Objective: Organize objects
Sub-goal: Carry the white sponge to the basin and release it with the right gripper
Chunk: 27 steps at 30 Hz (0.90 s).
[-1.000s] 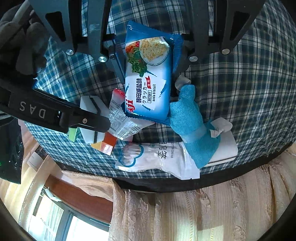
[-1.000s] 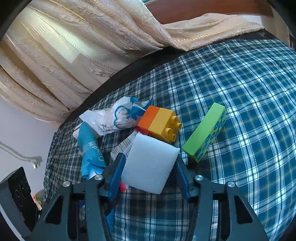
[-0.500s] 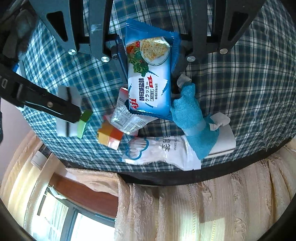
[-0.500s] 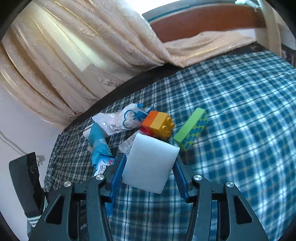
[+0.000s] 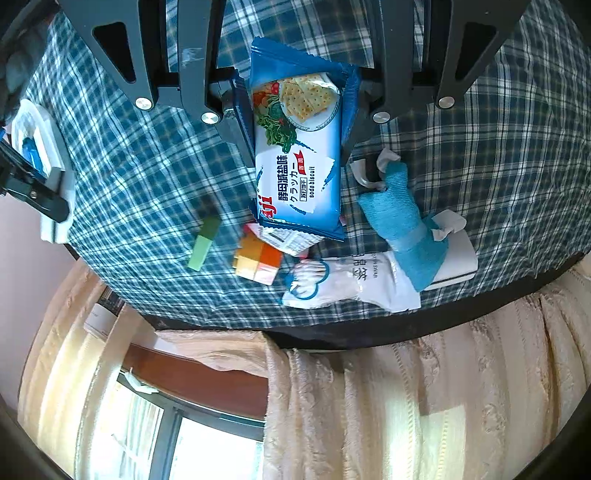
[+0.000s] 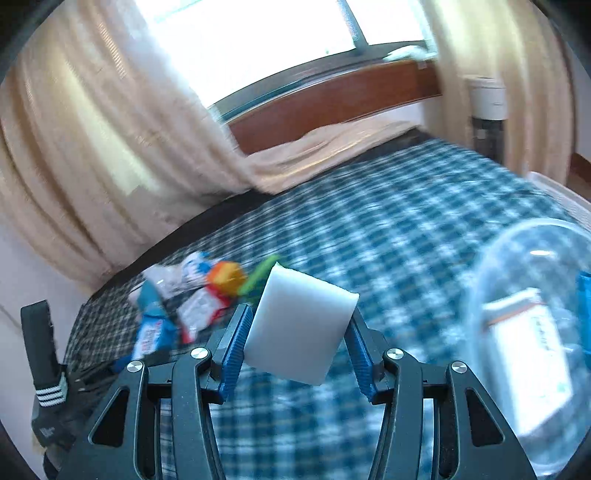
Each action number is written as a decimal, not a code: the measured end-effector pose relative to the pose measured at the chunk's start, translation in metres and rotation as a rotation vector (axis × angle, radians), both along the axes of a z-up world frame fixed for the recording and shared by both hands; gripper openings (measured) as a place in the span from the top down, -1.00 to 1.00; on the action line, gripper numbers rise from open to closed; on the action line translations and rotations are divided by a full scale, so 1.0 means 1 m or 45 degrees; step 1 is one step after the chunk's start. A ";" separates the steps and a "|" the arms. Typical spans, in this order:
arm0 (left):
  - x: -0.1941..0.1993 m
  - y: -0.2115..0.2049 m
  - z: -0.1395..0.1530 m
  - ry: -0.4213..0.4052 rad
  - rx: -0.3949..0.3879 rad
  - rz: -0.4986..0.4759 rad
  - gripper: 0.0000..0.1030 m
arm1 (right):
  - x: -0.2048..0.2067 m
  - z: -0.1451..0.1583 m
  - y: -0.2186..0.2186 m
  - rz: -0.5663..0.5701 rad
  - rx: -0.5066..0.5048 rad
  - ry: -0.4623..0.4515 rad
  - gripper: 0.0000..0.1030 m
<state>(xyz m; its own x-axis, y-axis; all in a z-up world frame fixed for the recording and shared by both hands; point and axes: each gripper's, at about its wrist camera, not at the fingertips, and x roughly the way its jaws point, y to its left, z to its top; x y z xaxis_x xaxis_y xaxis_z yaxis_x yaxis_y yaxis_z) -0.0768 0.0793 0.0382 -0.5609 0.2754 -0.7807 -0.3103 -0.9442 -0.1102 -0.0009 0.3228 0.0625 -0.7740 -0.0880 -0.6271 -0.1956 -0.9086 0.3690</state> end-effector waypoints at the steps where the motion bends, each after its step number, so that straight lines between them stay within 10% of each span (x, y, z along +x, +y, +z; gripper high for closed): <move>1: 0.001 0.001 0.001 0.002 -0.001 -0.005 0.17 | 0.008 0.001 0.010 -0.042 0.013 0.000 -0.01; 27: 0.034 0.053 0.013 0.051 -0.035 -0.157 0.17 | 0.114 -0.011 0.117 -0.513 0.190 -0.150 -0.05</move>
